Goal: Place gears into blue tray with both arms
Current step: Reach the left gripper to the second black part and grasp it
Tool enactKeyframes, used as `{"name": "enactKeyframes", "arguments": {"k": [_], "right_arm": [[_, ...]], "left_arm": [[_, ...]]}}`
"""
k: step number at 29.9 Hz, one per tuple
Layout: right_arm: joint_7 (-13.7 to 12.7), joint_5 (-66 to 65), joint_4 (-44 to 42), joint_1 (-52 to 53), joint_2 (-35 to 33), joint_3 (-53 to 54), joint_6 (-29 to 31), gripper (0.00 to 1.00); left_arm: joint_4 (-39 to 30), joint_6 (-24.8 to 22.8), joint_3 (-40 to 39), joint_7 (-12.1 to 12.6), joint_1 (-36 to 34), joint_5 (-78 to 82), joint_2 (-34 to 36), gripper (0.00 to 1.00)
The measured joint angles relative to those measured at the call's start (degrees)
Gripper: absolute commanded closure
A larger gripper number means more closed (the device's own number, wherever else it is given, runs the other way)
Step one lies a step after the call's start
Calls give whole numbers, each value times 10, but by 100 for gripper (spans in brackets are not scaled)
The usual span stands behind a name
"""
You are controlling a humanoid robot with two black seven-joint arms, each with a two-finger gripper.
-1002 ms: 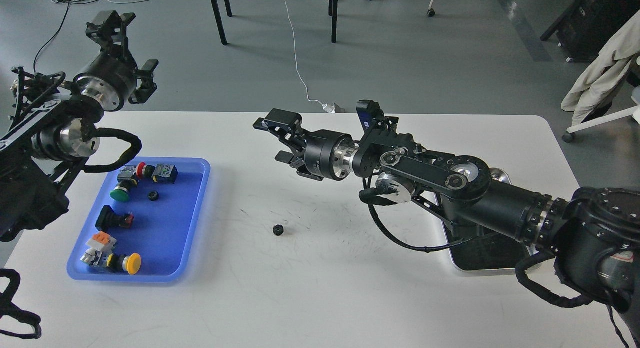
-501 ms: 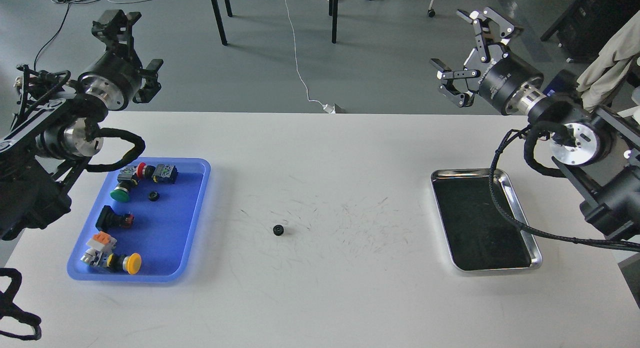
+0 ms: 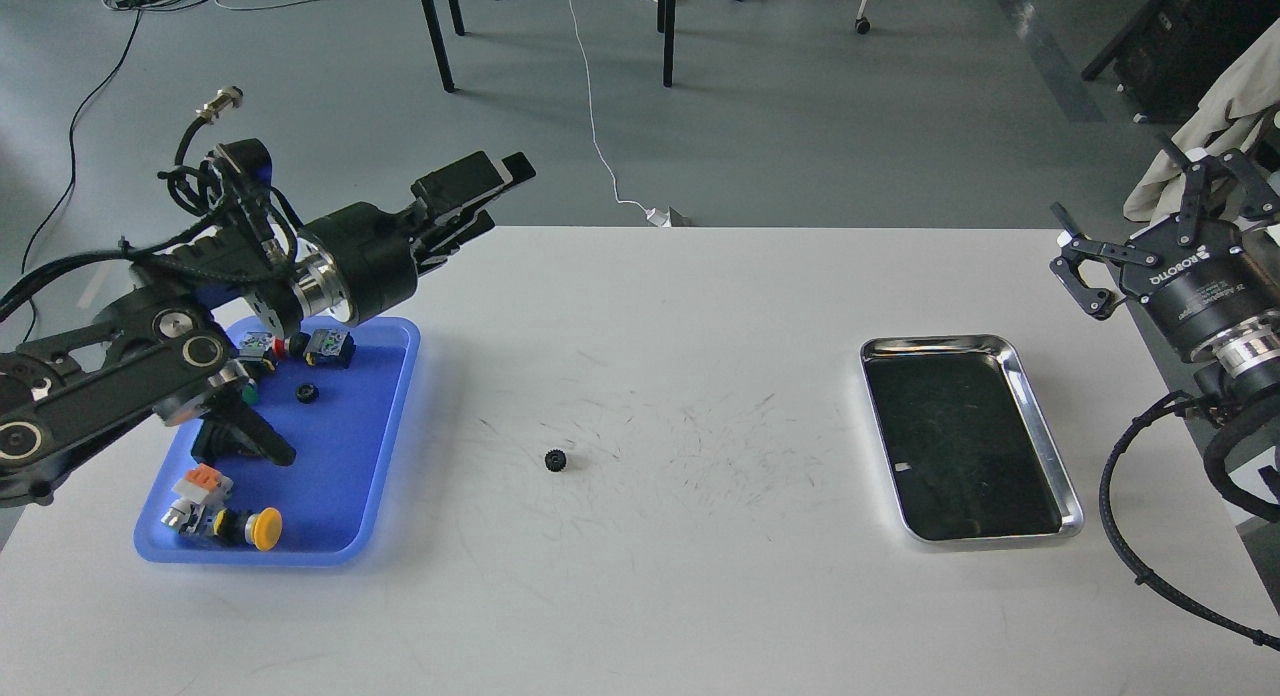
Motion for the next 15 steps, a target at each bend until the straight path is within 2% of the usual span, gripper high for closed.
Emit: {"name": "enactKeyframes", "arguments": {"k": [3,8,15], "right_arm": [[0,0,0,0,3,0,0,7],[0,0,0,-1,5,0,-2,7],[0,-1,0,-1,6,-2,-3,6]], "left_arm": [[-23,0,22,0,17,160,-2,2],[-26,0,39,4,60,407,-45,3],[37,0,40,18,120,625,-126,5]]}}
